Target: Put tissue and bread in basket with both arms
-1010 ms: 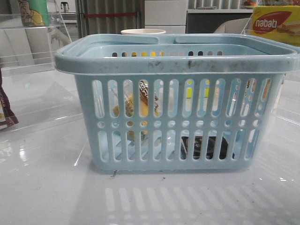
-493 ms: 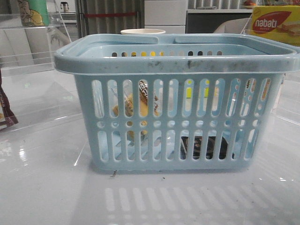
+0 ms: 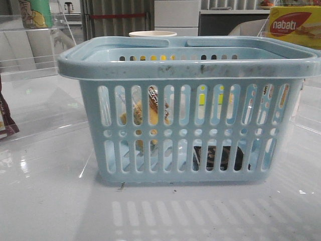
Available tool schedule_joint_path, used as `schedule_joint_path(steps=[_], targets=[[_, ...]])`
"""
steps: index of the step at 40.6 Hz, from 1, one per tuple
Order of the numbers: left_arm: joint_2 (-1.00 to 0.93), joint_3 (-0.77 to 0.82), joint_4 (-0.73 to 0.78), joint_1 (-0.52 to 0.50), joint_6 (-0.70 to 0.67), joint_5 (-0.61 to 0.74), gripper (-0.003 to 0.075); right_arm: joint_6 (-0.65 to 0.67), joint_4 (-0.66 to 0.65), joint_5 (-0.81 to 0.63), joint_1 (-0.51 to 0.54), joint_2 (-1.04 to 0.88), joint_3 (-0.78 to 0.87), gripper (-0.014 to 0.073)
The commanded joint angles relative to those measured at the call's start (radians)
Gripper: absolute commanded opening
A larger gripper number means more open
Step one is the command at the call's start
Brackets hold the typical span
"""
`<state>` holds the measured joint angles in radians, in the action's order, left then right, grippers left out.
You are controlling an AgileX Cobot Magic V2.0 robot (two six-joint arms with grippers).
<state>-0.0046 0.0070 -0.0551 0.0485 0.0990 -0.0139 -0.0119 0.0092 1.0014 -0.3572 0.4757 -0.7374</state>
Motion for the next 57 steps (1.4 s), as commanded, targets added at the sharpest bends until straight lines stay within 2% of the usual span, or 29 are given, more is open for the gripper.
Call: schedule_joint_path(steps=[1,38,40,44,51,57], targets=[[-0.020,0.007,-0.010,0.014,-0.003,0.093,0.0093,0.001,-0.009,-0.065,0.007,0.006,-0.025,0.0057],[-0.020,0.007,-0.010,0.014,-0.003,0.093,0.0093,-0.011,-0.029,-0.067,0.014,-0.010,-0.016,0.0057],[-0.018,0.007,-0.010,0.014,-0.003,0.093,0.0093,-0.012,-0.049,-0.101,0.040,-0.031,0.004,0.0057],[-0.018,0.007,-0.010,0.014,-0.003,0.093,0.0093,-0.012,-0.051,-0.283,0.124,-0.095,0.091,0.0057],[-0.018,0.007,-0.010,0.014,-0.003,0.093,0.0093,-0.011,-0.034,-0.604,0.270,-0.255,0.302,0.0057],[-0.018,0.007,-0.010,0.014,-0.003,0.093,0.0093,-0.011,-0.033,-0.786,0.345,-0.383,0.497,0.0057]])
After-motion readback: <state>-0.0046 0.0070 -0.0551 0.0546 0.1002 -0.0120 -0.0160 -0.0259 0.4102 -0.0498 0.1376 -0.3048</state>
